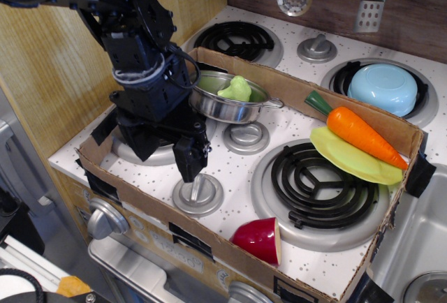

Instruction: Take broccoli out of pan

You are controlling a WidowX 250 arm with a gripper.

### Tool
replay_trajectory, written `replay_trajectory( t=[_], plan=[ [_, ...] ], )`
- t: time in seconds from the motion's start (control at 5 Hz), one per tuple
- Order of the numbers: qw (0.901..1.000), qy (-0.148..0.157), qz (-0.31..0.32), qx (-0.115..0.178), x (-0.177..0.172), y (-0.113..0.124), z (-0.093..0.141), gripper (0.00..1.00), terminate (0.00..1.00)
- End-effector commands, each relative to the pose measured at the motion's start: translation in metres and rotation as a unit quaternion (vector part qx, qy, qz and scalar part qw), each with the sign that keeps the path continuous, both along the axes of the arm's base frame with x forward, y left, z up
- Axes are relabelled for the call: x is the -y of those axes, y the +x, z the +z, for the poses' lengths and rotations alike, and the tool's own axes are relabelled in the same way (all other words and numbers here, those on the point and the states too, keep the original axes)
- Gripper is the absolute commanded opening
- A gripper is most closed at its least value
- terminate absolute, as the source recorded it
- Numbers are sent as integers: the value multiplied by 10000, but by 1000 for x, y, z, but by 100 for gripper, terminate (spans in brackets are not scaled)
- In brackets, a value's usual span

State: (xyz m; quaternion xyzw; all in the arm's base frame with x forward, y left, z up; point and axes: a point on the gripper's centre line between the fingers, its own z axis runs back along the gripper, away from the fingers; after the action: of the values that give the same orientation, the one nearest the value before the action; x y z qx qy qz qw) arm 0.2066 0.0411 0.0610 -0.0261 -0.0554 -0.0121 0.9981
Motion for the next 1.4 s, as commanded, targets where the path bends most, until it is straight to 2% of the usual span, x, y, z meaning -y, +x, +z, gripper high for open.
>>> replay_trajectory(
  t=[0.0, 0.4, 0.6, 0.8, 1.0, 1.2],
  plan=[
    [9995, 268, -100, -129, -4, 16, 47, 100, 0],
    [9990, 392, -18, -201, -6, 51, 77, 100, 0],
    [9994, 348, -4, -33, -6, 73, 79, 100, 0],
    [9990, 389, -224, 74, -10, 94, 80, 100, 0],
    [9976, 411, -486, 289, -13, 114, 71, 100, 0],
    [9967, 162, -670, 425, -15, 130, 52, 100, 0]
  ],
)
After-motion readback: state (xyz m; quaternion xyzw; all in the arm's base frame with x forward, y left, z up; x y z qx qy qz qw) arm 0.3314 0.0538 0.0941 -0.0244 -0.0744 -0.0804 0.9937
